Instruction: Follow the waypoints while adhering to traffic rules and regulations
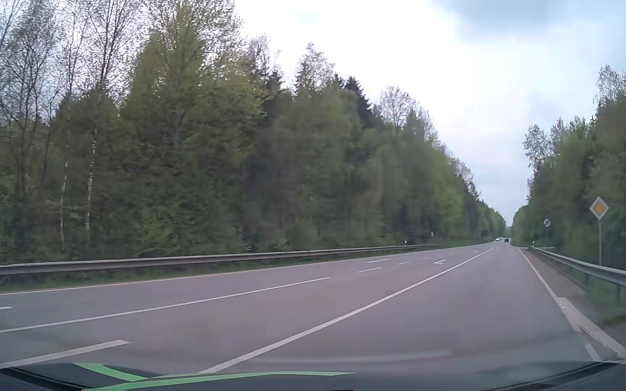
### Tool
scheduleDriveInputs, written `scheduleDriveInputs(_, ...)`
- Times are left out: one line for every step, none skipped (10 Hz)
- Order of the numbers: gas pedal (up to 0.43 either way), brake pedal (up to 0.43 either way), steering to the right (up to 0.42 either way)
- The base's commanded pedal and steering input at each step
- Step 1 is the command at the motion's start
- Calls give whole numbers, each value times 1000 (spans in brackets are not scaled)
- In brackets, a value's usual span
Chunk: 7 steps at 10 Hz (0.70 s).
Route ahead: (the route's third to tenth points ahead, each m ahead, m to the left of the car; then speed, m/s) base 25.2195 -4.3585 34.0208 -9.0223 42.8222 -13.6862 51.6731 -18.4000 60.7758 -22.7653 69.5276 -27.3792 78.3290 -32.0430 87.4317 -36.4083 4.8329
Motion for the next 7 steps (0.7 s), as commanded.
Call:
scheduleDriveInputs(331,0,306)
scheduleDriveInputs(331,0,292)
scheduleDriveInputs(331,0,274)
scheduleDriveInputs(331,0,262)
scheduleDriveInputs(339,0,244)
scheduleDriveInputs(339,0,223)
scheduleDriveInputs(350,0,205)
